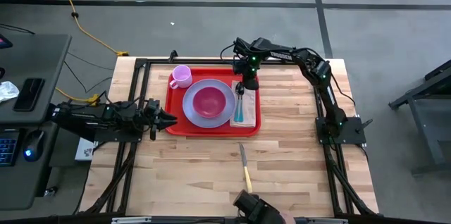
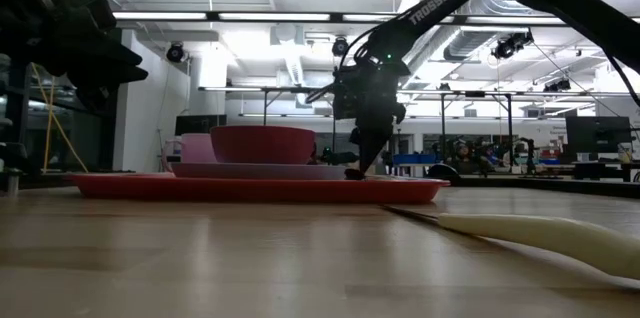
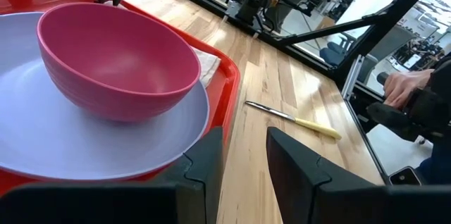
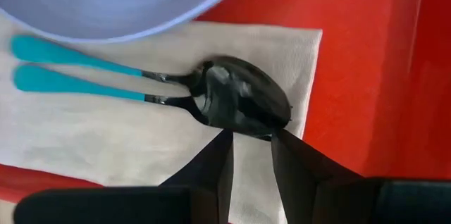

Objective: Set up tray
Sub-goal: Put the blue spoon on the white table napkin to the left of the blue fork

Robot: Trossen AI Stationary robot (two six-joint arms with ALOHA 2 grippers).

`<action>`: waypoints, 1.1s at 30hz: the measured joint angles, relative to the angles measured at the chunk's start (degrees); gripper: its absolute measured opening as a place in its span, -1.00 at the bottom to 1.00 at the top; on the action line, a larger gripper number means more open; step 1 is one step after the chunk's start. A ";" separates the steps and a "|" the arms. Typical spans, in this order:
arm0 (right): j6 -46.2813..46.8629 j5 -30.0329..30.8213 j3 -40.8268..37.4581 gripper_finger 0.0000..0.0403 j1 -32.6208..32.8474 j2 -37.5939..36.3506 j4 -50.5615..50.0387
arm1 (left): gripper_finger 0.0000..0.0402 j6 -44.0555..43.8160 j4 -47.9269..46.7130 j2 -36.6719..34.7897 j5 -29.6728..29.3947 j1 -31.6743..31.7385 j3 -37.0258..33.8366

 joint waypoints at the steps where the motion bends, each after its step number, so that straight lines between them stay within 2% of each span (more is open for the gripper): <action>1: 0.00 0.24 0.00 -0.61 0.02 0.32 -0.02 | -0.30 -0.02 0.00 0.00 0.00 0.02 0.00; 33: 0.29 -1.49 -0.02 -0.61 -0.24 0.48 0.26 | -0.30 -0.15 0.02 0.01 0.26 0.01 0.00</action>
